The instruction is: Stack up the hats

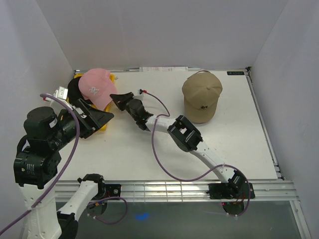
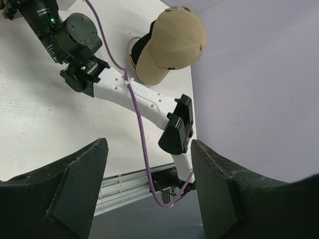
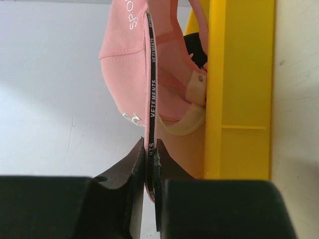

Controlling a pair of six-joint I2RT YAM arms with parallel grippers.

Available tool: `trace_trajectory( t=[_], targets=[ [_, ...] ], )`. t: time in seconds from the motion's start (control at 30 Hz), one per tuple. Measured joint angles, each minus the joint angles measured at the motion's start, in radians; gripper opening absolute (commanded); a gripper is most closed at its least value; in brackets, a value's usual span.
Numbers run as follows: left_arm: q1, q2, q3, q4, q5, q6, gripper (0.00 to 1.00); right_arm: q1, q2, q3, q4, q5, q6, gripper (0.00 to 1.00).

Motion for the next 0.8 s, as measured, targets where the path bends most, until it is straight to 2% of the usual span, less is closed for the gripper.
trace_trajectory(
  t=[0.4,0.8],
  targets=[
    [0.0,0.002,0.025,0.003,-0.012,-0.011,0.8,0.0,-0.032,-0.026,0.075,-0.052,0.005,0.08],
    [0.0,0.043,0.166,0.042,-0.019,-0.026,0.82,0.01,-0.169,-0.076,0.107,-0.08,-0.017,0.08]
  ],
)
